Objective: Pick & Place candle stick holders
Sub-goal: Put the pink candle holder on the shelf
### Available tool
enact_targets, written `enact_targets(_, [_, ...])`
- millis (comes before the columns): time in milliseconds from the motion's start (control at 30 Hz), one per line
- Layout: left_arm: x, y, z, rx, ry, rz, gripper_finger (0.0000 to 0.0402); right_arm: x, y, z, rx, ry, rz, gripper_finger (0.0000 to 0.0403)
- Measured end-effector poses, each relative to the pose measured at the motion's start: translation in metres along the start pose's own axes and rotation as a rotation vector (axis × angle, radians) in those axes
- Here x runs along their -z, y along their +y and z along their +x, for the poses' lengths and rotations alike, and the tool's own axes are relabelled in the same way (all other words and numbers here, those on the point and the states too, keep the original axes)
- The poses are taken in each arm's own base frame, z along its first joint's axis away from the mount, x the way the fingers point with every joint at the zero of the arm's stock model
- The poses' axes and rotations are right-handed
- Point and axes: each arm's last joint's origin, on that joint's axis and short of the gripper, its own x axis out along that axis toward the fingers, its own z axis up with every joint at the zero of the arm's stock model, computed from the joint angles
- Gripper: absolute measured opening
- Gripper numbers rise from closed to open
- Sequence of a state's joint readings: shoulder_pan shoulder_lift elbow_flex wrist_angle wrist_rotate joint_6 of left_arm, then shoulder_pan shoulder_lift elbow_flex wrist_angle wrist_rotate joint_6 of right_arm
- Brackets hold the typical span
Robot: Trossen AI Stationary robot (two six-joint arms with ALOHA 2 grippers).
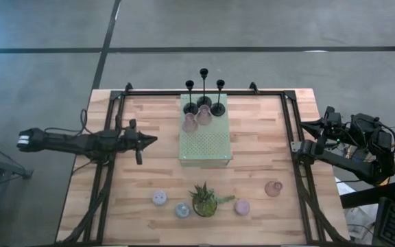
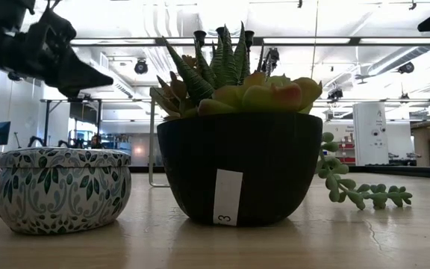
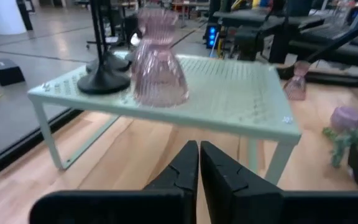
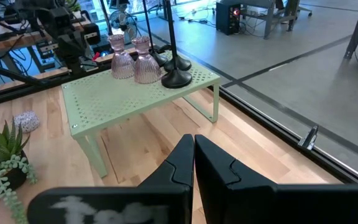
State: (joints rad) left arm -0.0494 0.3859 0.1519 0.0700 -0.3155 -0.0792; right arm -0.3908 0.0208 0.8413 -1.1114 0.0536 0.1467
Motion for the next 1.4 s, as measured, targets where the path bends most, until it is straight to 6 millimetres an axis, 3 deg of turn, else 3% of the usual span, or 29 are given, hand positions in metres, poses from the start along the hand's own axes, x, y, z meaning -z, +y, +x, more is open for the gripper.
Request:
enact_targets(567, [0.049, 0.003, 0.002, -0.014, 0.142, -0.032, 0.0025, 0.0, 0.0, 0.0, 0.0, 0.0, 0.0, 0.0008])
enact_targets(1133, [0.052, 0.003, 0.002, -0.014, 0.167, -0.027, 0.0029, 0.001, 0.0, 0.003, 0.002, 0.005, 0.032, 0.0008])
enact_targets(1333, [0.052, 0.003, 0.002, -0.017, 0.168, -0.026, 0.003, -0.02, 0.005, 0.013, -0.082, -0.191, 0.084, 0.0008])
enact_targets(1400, [0.052, 0.003, 0.002, -0.017, 0.168, -0.026, 0.003, -0.028, 0.009, 0.023, -0.149, -0.185, 0.123, 0.0008])
